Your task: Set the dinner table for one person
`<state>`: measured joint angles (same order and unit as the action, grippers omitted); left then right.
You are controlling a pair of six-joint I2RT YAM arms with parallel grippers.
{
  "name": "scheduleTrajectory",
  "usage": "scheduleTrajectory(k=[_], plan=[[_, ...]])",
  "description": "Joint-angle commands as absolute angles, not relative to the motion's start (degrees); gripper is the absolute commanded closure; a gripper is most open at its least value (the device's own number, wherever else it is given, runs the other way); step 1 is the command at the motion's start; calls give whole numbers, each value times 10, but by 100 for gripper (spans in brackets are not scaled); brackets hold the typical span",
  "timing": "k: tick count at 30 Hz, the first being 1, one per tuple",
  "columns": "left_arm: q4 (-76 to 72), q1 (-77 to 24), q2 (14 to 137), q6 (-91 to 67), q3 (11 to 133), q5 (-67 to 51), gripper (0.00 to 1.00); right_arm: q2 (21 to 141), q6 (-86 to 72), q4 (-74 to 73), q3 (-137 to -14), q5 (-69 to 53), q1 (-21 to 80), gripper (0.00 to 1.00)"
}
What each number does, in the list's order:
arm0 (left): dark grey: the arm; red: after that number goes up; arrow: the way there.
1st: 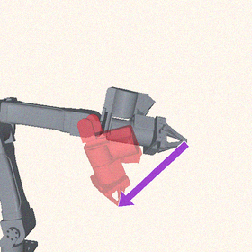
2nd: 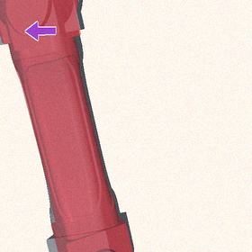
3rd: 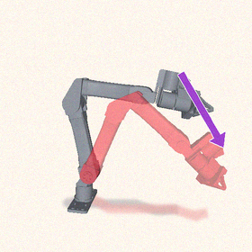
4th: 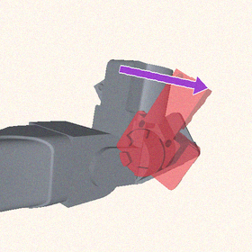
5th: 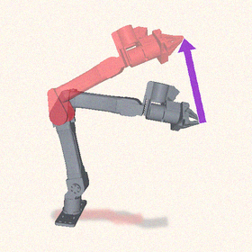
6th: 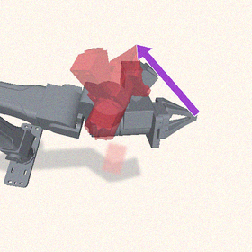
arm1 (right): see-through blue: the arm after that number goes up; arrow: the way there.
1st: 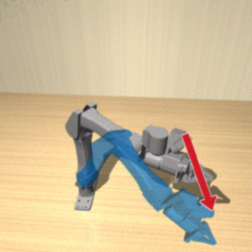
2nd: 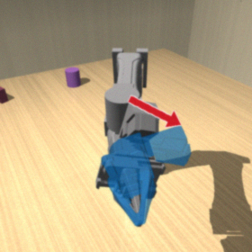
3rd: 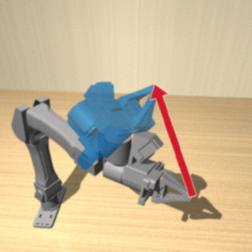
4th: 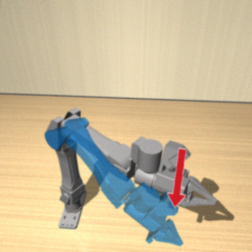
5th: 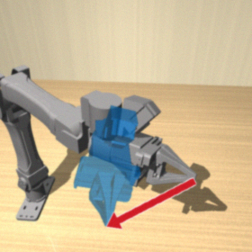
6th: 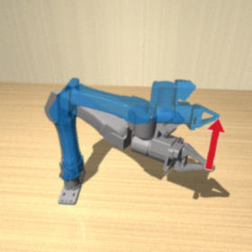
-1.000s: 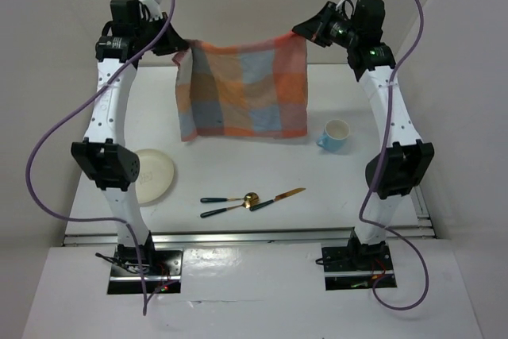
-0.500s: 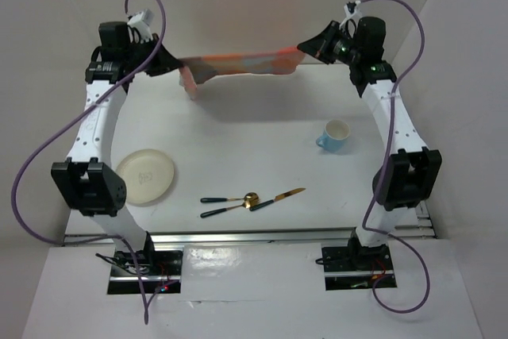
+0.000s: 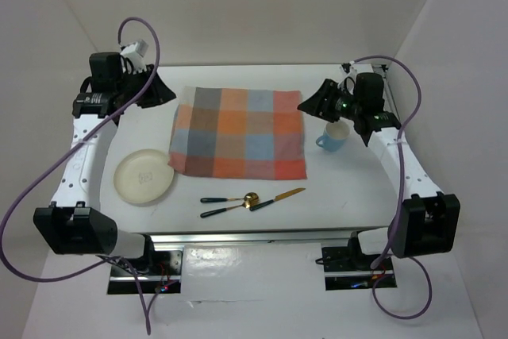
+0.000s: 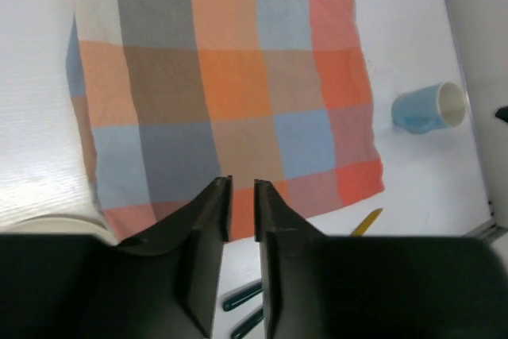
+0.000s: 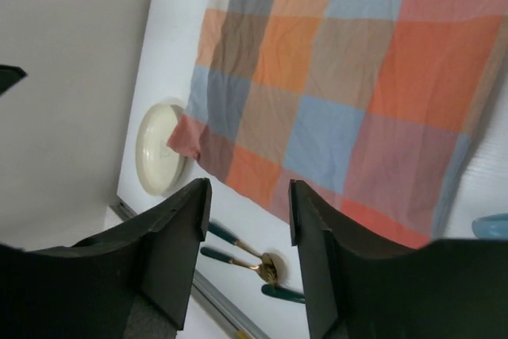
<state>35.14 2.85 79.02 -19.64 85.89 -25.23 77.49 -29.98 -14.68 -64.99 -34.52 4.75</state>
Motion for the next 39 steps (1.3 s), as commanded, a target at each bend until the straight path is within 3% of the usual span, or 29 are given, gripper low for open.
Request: scheduleTrajectory(k=[1,2,3,8,11,16,24,31,39], plan=[[353,17,834,-192,869,-231,70,735,-281,-140,-668,-321,68,47],[348,3,850,-199,869,-210,85,757,-281,-148,-679,-314,77,54],[348,-5,869,-204,869,-202,100,772,-268,-155,-693,-302,90,69],[352,-47,985,-250,876,-131,100,944,-225,-250,-824,-238,177,89],[339,-71,1029,-276,869,-90,100,1021,-213,-286,-862,-175,211,87],[320,-92,1114,-299,860,-80,100,1081,-233,-239,-827,-168,211,87],[316,-129,1193,-311,862,-67,100,1173,-264,-258,-834,-77,211,92],[292,-164,1210,-316,834,-88,100,1198,-270,-272,-810,-27,172,95],[320,-189,1226,-311,901,-82,100,1175,-263,-272,-780,-13,154,96]])
